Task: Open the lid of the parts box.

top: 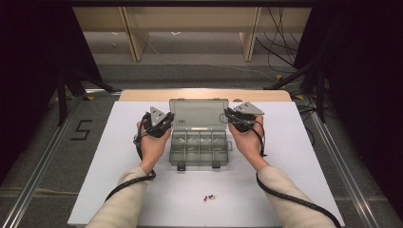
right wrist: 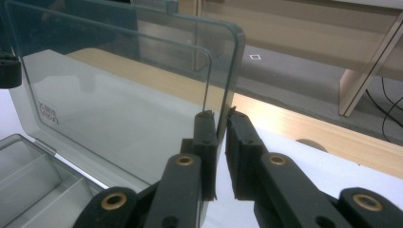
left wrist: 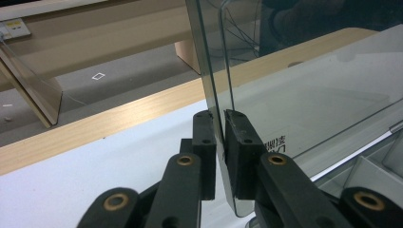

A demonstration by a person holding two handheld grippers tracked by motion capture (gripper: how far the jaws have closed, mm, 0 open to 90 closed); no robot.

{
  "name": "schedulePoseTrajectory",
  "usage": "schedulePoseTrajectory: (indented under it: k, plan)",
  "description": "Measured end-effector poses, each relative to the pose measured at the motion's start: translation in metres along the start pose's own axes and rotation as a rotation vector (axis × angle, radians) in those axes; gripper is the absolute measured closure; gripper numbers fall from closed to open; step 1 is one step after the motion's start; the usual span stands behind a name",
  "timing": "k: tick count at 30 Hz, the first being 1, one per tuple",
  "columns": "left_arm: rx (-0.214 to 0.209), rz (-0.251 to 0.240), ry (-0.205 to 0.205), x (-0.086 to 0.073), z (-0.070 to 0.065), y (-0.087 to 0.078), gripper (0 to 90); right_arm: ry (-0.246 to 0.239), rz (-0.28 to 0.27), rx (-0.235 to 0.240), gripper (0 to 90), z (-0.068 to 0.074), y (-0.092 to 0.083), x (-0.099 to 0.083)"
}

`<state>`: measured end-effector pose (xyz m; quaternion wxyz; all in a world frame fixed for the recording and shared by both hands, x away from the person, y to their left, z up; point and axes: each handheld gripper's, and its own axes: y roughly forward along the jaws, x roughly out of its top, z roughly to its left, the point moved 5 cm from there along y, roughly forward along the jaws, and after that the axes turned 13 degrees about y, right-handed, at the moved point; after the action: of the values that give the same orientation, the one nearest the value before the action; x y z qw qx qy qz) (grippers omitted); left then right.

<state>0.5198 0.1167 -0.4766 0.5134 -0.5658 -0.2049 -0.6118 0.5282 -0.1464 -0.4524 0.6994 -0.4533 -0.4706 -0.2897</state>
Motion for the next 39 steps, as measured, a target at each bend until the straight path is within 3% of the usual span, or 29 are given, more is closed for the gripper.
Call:
schedulePoseTrajectory:
  k: [11,17,18,21,22,25,34,39]
  plan:
    - [-0.012,0.023,-0.004,-0.006,-0.002,0.003,82.7,0.008,0.020,0.004,83.5,0.000,0.004,-0.007]
    - [-0.023,0.034,-0.011,-0.010,-0.003,0.005,82.5,-0.011,0.035,-0.003,83.2,-0.003,0.006,-0.011]
    - [-0.017,0.039,0.006,-0.010,-0.002,0.004,82.5,0.000,0.043,-0.001,83.1,-0.002,0.007,-0.013]
    - [-0.025,0.050,0.009,-0.013,-0.003,0.006,82.3,-0.018,0.057,-0.006,82.4,-0.004,0.008,-0.016]
    - [-0.025,0.053,0.012,-0.013,-0.003,0.006,82.1,0.002,0.065,-0.004,81.9,-0.004,0.009,-0.018]
    - [-0.027,0.069,0.025,-0.015,-0.004,0.007,81.5,0.004,0.085,-0.003,81.6,-0.004,0.009,-0.020]
    - [-0.053,0.109,0.003,-0.024,-0.007,0.011,79.8,-0.005,0.100,-0.004,77.8,-0.009,0.013,-0.026]
    - [-0.067,0.123,-0.005,-0.027,-0.008,0.012,78.1,0.030,0.127,-0.004,74.0,-0.011,0.014,-0.029]
